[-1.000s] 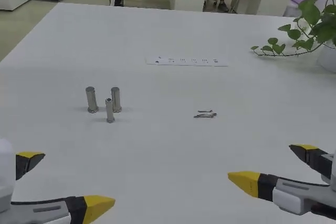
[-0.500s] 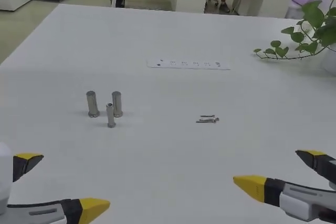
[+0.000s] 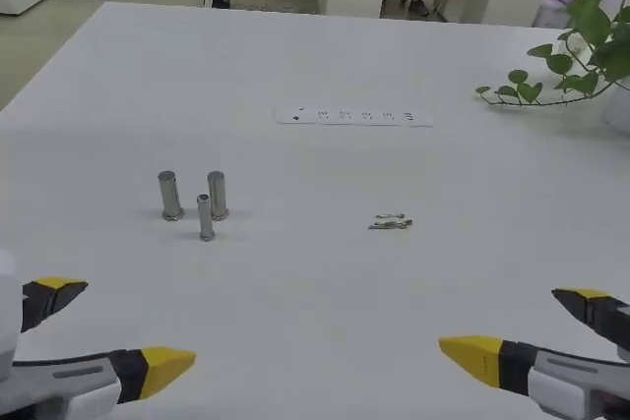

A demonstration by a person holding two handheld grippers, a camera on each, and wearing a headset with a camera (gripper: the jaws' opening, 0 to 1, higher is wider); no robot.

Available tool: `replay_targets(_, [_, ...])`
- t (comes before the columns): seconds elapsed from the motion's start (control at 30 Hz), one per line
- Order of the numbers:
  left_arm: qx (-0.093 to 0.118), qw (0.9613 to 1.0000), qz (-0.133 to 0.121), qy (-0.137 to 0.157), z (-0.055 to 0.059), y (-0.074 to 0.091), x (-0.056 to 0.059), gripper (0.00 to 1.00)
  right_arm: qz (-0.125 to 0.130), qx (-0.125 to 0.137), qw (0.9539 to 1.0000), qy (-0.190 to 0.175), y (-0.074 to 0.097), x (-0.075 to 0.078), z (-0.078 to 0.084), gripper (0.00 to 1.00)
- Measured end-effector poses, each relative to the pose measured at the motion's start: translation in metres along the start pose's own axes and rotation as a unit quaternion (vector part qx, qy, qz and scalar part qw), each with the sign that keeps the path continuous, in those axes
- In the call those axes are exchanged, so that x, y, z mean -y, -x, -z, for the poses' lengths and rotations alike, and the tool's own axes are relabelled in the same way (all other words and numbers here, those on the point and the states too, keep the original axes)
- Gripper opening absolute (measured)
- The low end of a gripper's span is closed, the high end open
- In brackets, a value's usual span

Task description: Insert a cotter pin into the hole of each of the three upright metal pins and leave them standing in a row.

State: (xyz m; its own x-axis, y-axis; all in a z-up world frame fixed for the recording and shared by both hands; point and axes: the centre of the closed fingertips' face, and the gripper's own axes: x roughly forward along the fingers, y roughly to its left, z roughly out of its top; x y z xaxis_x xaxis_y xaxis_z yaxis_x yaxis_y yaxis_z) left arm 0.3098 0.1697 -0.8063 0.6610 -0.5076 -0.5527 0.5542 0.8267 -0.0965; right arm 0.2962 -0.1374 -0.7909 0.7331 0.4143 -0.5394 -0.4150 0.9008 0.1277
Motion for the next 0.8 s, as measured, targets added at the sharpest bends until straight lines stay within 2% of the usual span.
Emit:
replay_targets(0.1, [0.004,0.9999,0.005,-0.011,-0.007,-0.006,-0.003,0.79,0.000,-0.003,1.0000,-0.005,-0.001,0.000,0.002,0.98])
replay_targets(0.17, [0.005,0.9995,0.006,-0.030,-0.011,-0.010,-0.006,0.73,0.001,-0.004,1.0000,-0.004,-0.001,0.000,0.002,0.99])
replay_targets(0.27, [0.000,0.9992,0.014,-0.038,-0.013,-0.018,-0.009,0.65,0.001,-0.009,1.0000,0.000,-0.001,0.001,0.003,0.99])
replay_targets(0.4, [0.000,0.9989,0.027,-0.040,-0.019,-0.029,-0.011,0.63,0.003,-0.012,0.9999,-0.002,-0.001,0.002,0.004,0.99])
replay_targets(0.47, [-0.005,0.9983,0.028,-0.051,-0.020,-0.035,-0.014,0.61,0.003,-0.013,0.9999,-0.004,-0.001,0.003,0.005,0.98])
replay_targets(0.57, [-0.007,0.9982,0.029,-0.053,-0.024,-0.043,-0.018,0.56,0.001,-0.016,0.9999,-0.003,-0.002,0.001,0.006,0.98])
replay_targets(0.8, [0.008,0.9988,0.030,-0.039,-0.035,-0.063,-0.031,0.48,-0.002,-0.024,0.9997,-0.004,-0.005,-0.002,0.010,0.98])
